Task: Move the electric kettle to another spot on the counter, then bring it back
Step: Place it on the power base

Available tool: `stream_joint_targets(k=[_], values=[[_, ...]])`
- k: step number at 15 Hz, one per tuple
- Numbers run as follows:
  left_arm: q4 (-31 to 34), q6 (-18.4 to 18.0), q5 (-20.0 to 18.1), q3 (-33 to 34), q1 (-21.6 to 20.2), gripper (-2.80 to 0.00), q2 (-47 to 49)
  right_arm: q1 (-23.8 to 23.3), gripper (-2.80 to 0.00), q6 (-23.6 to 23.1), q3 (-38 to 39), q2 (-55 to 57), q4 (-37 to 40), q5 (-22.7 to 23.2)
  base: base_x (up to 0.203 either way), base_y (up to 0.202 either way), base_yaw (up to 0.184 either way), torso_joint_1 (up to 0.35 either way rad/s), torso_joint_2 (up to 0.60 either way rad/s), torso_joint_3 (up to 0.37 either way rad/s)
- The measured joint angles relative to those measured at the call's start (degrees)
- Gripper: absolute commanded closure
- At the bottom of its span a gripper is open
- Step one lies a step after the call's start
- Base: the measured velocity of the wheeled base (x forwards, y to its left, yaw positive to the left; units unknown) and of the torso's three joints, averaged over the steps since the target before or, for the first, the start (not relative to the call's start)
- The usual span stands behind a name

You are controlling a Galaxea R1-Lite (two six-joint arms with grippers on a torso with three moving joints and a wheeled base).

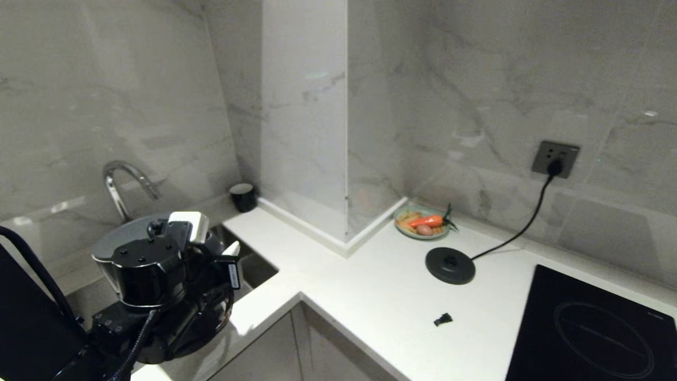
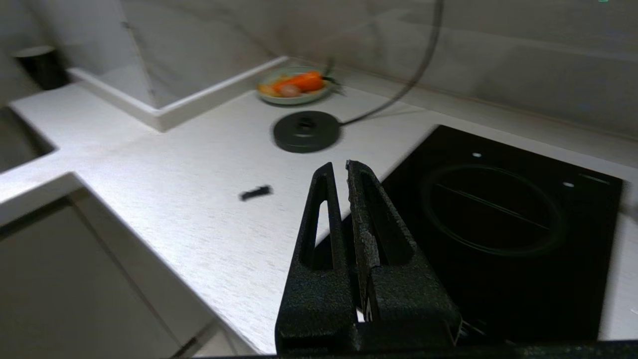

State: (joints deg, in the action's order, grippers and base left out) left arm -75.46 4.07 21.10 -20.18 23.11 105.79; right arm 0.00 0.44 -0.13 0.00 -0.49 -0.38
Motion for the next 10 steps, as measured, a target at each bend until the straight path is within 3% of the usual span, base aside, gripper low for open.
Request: stream_joint_targets(k=[10], values=[[0.1, 0.2, 0.4, 0.0, 0.3, 0.00, 0.0, 0.0, 0.00, 0.0, 0.0, 0.0, 0.1, 0.0, 0.003, 0.009, -0.175, 0.002, 0.00, 0.003]])
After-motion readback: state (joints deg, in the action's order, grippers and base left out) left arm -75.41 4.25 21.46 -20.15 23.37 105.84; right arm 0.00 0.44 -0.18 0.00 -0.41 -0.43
